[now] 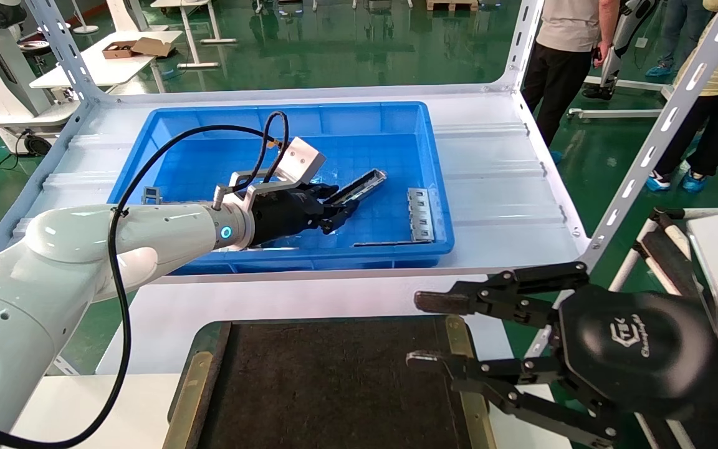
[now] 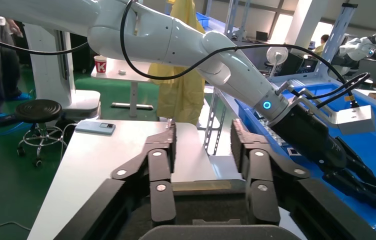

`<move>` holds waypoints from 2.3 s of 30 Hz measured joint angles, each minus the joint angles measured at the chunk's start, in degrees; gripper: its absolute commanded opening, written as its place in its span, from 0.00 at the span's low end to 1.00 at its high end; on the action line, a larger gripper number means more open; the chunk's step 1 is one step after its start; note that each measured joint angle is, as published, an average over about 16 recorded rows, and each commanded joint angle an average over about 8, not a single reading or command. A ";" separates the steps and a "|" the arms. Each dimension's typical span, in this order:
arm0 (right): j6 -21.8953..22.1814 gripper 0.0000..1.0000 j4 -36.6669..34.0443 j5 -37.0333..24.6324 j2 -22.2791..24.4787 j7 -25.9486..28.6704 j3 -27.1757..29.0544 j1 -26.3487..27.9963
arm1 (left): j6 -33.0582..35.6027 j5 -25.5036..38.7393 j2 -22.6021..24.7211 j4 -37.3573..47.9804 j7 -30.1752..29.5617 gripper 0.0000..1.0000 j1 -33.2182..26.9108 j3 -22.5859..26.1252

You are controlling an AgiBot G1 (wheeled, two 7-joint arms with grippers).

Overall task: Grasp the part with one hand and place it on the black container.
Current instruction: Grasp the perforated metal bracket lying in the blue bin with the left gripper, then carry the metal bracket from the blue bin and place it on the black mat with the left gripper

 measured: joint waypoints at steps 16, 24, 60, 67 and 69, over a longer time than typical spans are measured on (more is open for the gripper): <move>0.01 0.00 0.00 0.02 0.01 -0.01 -0.02 0.01 | 5.19 -6.63 -0.96 -0.03 3.00 0.00 -2.42 -0.26; 0.01 0.00 0.00 0.02 0.01 -0.02 -0.03 0.01 | 16.59 -10.57 -3.97 -0.62 5.98 0.00 -3.65 -1.86; 0.03 0.00 0.00 0.06 0.03 -0.04 -0.08 0.02 | 27.48 -16.44 -32.62 -47.57 -9.83 0.00 23.42 -0.63; 0.04 0.00 0.00 0.06 0.04 -0.05 -0.09 0.02 | 14.08 -14.91 -34.13 -54.73 -17.95 0.00 32.11 1.63; 0.04 0.00 0.00 0.07 0.04 -0.05 -0.10 0.02 | 9.90 -14.34 -34.02 -56.13 -20.56 0.00 34.07 2.38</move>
